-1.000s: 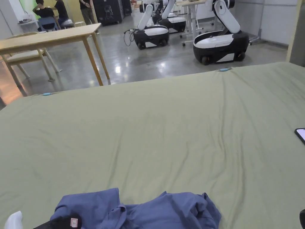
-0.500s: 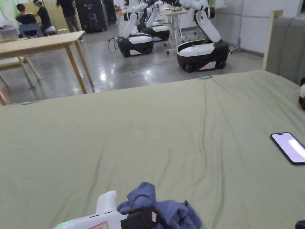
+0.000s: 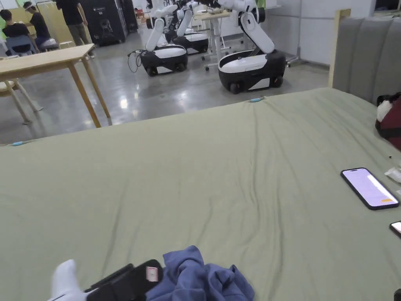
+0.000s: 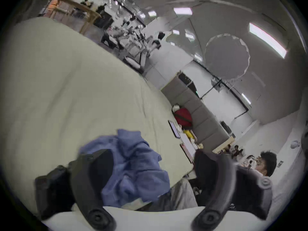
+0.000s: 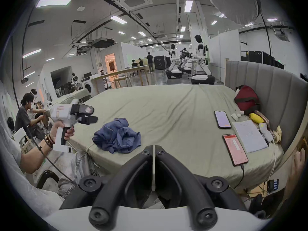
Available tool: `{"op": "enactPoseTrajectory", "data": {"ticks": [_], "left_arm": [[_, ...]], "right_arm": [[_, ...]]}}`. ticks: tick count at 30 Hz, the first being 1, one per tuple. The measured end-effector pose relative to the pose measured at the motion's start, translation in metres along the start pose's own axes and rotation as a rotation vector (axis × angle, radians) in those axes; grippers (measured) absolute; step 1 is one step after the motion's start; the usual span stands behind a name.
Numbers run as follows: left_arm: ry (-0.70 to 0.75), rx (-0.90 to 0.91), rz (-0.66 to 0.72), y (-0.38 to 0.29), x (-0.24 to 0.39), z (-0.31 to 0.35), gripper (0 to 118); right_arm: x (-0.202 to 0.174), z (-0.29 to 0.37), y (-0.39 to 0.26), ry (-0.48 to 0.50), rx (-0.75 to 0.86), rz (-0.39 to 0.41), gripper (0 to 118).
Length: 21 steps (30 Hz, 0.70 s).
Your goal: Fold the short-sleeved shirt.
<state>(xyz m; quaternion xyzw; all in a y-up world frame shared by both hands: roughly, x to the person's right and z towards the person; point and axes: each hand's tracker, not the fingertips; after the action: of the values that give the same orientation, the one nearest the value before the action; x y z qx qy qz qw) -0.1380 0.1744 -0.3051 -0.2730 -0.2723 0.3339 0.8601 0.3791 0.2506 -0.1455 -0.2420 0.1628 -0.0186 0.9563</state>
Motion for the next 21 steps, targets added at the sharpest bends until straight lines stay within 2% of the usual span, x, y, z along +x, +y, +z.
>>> {"op": "enactPoseTrajectory", "data": {"ticks": [1,2,4,7,9,14,18,21], "left_arm": [[0.046,0.032,-0.018,0.003,-0.005,0.016,47],[0.105,0.045,-0.034,0.004,-0.010,0.028,0],[0.236,0.060,-0.070,0.003,-0.026,0.044,0],[0.218,0.030,0.048,-0.001,-0.048,0.050,0],[0.171,0.046,0.057,-0.003,-0.044,0.041,0],[0.018,-0.113,0.013,-0.015,-0.040,-0.035,0],[-0.055,-0.265,-0.011,-0.042,-0.015,-0.107,0],[-0.055,-0.338,-0.053,-0.058,0.010,-0.146,0]], "right_arm": [[-0.001,-0.004,0.001,0.011,-0.001,0.005,3],[-0.003,-0.007,0.002,0.021,-0.001,0.010,3],[-0.008,-0.015,0.005,0.041,0.003,0.018,3],[-0.015,-0.023,0.011,0.074,0.006,0.025,3],[-0.020,-0.025,0.013,0.084,0.007,0.039,3],[-0.029,-0.017,0.014,0.093,0.013,0.063,3],[-0.027,-0.003,0.010,0.057,0.010,0.058,3],[-0.023,0.005,0.008,0.022,0.002,0.045,3]]}}
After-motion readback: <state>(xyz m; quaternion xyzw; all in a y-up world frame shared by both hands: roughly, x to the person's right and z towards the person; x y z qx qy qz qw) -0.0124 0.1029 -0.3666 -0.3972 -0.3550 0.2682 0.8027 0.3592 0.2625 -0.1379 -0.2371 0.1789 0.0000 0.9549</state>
